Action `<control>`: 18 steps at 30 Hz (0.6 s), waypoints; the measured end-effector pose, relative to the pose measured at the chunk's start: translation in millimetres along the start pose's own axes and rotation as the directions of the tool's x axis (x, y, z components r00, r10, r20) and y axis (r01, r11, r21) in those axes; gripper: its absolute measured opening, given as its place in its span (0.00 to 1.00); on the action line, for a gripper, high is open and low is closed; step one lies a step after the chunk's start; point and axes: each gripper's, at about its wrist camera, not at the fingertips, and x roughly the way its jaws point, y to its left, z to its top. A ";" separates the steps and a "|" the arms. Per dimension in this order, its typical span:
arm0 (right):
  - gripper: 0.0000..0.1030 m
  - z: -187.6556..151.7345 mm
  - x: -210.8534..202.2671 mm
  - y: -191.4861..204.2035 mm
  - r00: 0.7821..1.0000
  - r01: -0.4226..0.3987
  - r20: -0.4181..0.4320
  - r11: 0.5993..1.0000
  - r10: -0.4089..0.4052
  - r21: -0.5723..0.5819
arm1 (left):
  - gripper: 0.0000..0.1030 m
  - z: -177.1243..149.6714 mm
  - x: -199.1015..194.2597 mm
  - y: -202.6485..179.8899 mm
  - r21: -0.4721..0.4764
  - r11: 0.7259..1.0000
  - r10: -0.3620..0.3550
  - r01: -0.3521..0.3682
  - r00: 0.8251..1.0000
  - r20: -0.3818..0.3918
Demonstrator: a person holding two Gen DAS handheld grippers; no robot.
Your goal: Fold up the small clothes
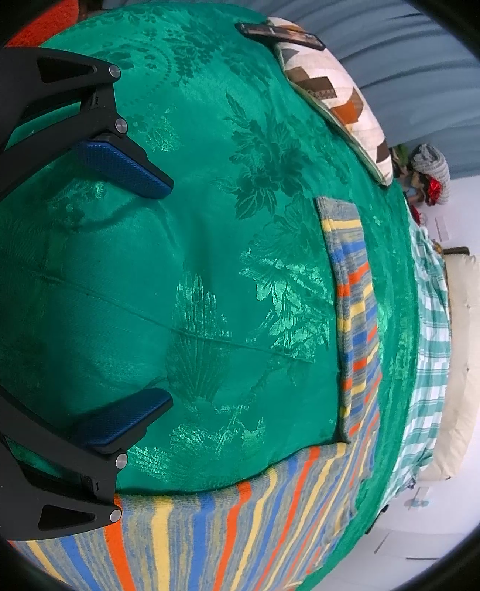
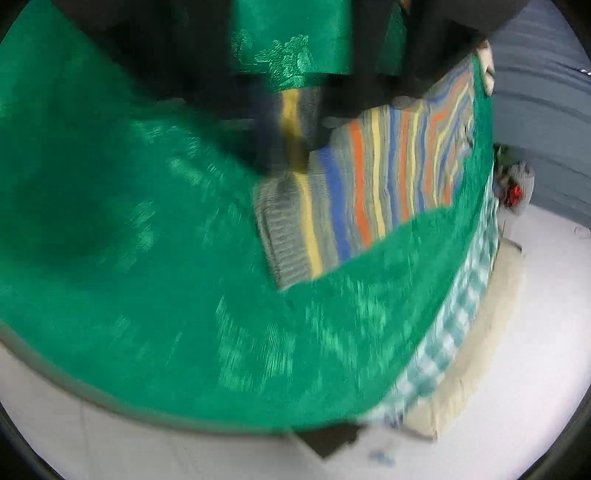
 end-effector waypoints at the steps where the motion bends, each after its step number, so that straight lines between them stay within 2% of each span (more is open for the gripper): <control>1: 0.06 -0.3 -1.1 6.6 0.999 0.034 0.009 0.999 -0.033 -0.026 | 1.00 0.1 0.1 -0.4 0.000 1.000 0.002 -0.002 1.000 0.001; 3: 0.05 -1.5 -12.7 20.7 0.994 0.094 0.070 0.993 -0.088 -0.077 | 1.00 0.3 -0.1 -0.3 -0.001 1.000 0.001 -0.001 1.000 0.001; 5: 0.05 -2.6 -32.1 43.4 0.983 0.129 0.146 0.983 -0.109 -0.134 | 1.00 0.4 0.2 -0.9 -0.001 1.000 0.000 0.000 1.000 0.000; 8: 0.05 -9.9 -57.8 115.1 0.964 0.203 0.237 0.915 -0.124 -0.348 | 1.00 0.4 0.1 -1.5 -0.002 1.000 0.003 -0.003 1.000 0.000; 9: 0.05 -17.0 -64.2 151.0 0.965 0.195 0.246 0.880 -0.092 -0.434 | 1.00 0.5 0.0 -1.6 -0.005 1.000 0.004 -0.004 1.000 -0.001; 11: 0.05 -28.1 -64.9 199.8 0.977 0.134 0.211 0.847 -0.026 -0.515 | 1.00 1.5 0.6 -1.8 -0.012 1.000 0.006 -0.006 1.000 -0.003; 13: 0.05 -45.0 -54.7 261.3 0.989 0.034 0.138 0.811 0.057 -0.584 | 1.00 1.7 0.5 -1.1 -0.014 1.000 0.005 -0.005 1.000 -0.004; 18: 0.07 -100.4 6.7 363.5 0.988 -0.128 -0.017 0.746 0.154 -0.653 | 1.00 1.3 0.2 0.5 -0.013 1.000 -0.003 0.003 1.000 -0.002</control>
